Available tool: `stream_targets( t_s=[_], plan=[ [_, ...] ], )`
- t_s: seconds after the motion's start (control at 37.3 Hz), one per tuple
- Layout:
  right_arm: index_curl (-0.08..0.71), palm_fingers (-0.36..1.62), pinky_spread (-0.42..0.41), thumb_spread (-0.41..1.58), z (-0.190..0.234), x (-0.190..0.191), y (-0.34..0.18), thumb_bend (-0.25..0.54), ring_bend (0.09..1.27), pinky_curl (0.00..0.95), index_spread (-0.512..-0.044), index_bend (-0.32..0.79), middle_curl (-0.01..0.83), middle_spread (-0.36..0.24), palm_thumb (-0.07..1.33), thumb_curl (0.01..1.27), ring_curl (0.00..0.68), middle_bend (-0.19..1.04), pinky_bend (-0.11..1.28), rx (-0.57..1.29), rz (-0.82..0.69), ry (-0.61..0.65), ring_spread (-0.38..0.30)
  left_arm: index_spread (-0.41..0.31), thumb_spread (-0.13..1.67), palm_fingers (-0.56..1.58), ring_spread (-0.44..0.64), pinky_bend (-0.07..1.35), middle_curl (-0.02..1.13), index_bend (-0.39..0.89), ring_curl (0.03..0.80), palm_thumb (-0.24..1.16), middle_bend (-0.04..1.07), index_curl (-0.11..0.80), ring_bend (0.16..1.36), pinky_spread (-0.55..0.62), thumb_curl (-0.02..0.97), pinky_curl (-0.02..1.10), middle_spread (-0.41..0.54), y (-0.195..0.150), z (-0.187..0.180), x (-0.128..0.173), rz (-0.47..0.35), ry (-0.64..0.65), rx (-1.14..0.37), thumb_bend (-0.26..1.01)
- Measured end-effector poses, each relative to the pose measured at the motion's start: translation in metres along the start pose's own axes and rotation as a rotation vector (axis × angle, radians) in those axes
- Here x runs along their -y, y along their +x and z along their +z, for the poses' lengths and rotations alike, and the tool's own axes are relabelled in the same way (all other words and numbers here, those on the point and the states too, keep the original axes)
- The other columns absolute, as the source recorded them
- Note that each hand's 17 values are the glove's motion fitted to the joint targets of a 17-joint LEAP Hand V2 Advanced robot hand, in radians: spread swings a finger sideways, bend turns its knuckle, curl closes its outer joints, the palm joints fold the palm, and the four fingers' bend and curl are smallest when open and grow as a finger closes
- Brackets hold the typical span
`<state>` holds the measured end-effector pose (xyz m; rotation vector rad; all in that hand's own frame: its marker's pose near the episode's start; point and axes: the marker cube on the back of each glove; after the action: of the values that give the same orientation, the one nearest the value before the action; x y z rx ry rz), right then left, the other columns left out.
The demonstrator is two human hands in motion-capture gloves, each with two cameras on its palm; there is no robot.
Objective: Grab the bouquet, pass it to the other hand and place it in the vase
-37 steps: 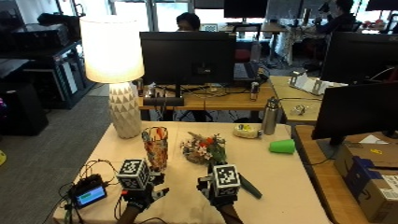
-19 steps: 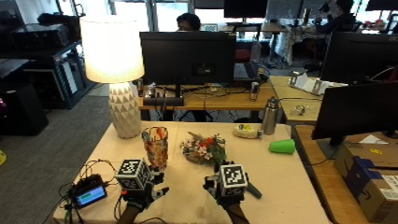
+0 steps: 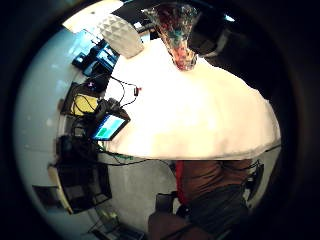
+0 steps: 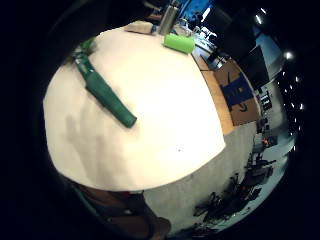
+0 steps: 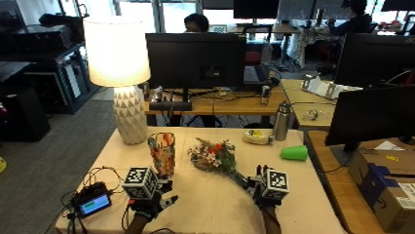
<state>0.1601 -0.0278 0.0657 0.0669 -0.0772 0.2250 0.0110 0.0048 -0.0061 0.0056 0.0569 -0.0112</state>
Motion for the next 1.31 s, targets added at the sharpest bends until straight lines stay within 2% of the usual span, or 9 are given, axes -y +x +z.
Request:
stream_targets(
  t_s=[0.32,0.48,0.64,0.7,0.8,0.86,1.02,1.15,1.31],
  plan=[
    [0.193,0.22,0.359,1.14,0.079,0.031,0.038,-0.002,0.35,0.363,-0.337,0.09,0.321,0.048,0.63,0.35,0.246,0.22,0.57,-0.045,0.083,-0.226,0.205,-0.078,0.98,0.32,0.31,0.5,0.29,0.13,0.28,0.12,0.18,0.258,0.61,0.38,0.258,0.33,0.158,0.005,0.01,0.003,0.009,-0.03,-0.01,-0.03],
    [0.176,0.32,0.344,1.14,0.093,0.028,0.042,-0.005,0.41,0.371,-0.336,0.08,0.333,0.026,0.69,0.36,0.265,0.23,0.62,-0.067,0.119,-0.318,0.179,-0.078,0.98,0.32,0.31,0.5,0.29,0.13,0.282,0.12,0.18,0.262,0.61,0.38,0.262,0.34,0.158,0.004,0.014,0.006,0.002,-0.031,-0.013,-0.03],
    [0.173,0.6,0.288,1.13,0.098,0.025,0.037,0.012,0.56,0.355,-0.319,0.09,0.359,-0.022,0.77,0.39,0.31,0.29,0.57,-0.09,0.119,-0.312,0.06,-0.078,0.98,0.32,0.31,0.5,0.29,0.13,0.285,0.12,0.18,0.266,0.61,0.37,0.268,0.34,0.159,0.005,0.017,0.006,-0.002,-0.037,-0.018,-0.03],
    [0.197,0.77,0.24,1.14,0.093,0.024,0.034,0.032,0.54,0.337,-0.315,0.16,0.377,-0.051,0.82,0.4,0.306,0.35,0.53,-0.127,0.127,-0.288,0.004,-0.078,0.98,0.32,0.31,0.5,0.29,0.13,0.286,0.12,0.18,0.267,0.61,0.37,0.269,0.34,0.159,0.006,0.017,0.005,-0.004,-0.048,-0.021,-0.03],
    [0.224,0.88,0.146,1.12,0.096,0.031,0.031,0.034,0.57,0.343,-0.306,0.14,0.394,-0.08,0.87,0.43,0.338,0.36,0.51,-0.174,0.125,-0.241,-0.073,-0.078,0.98,0.32,0.31,0.5,0.29,0.14,0.287,0.12,0.17,0.269,0.61,0.37,0.271,0.34,0.159,0.006,0.018,0.007,-0.002,-0.041,-0.015,-0.03],
    [0.21,1.09,0.0,1.06,0.099,0.036,0.03,0.032,0.63,0.382,-0.29,0.07,0.401,-0.104,0.9,0.45,0.366,0.35,0.62,-0.19,0.117,-0.223,-0.131,-0.078,0.98,0.32,0.3,0.5,0.29,0.13,0.288,0.12,0.17,0.27,0.61,0.37,0.272,0.35,0.159,0.006,0.018,0.008,0.0,-0.038,-0.017,-0.03],
    [0.239,1.27,-0.178,0.83,0.102,0.042,0.026,0.006,0.68,0.414,-0.28,0.14,0.448,-0.155,0.96,0.52,0.42,0.41,0.67,-0.284,0.111,-0.175,-0.195,-0.078,0.98,0.32,0.3,0.51,0.3,0.13,0.289,0.12,0.17,0.272,0.61,0.37,0.275,0.35,0.16,0.007,0.021,0.012,0.005,-0.04,-0.037,-0.03],
    [0.276,1.3,-0.25,0.66,0.095,0.04,0.023,-0.011,0.71,0.423,-0.281,0.17,0.481,-0.181,1.0,0.57,0.45,0.46,0.65,-0.306,0.117,-0.128,-0.217,-0.079,0.98,0.32,0.3,0.5,0.3,0.13,0.291,0.12,0.18,0.274,0.62,0.37,0.277,0.35,0.16,0.009,0.017,0.014,0.004,-0.037,-0.042,-0.03],
    [0.314,1.35,-0.29,0.51,0.087,0.042,0.019,-0.017,0.77,0.425,-0.283,0.18,0.512,-0.188,1.03,0.62,0.48,0.52,0.62,-0.161,0.143,-0.073,-0.221,-0.079,0.98,0.32,0.3,0.51,0.3,0.13,0.292,0.12,0.18,0.277,0.62,0.37,0.278,0.35,0.159,0.016,-0.005,0.022,0.022,0.026,-0.082,-0.03]
  ],
)
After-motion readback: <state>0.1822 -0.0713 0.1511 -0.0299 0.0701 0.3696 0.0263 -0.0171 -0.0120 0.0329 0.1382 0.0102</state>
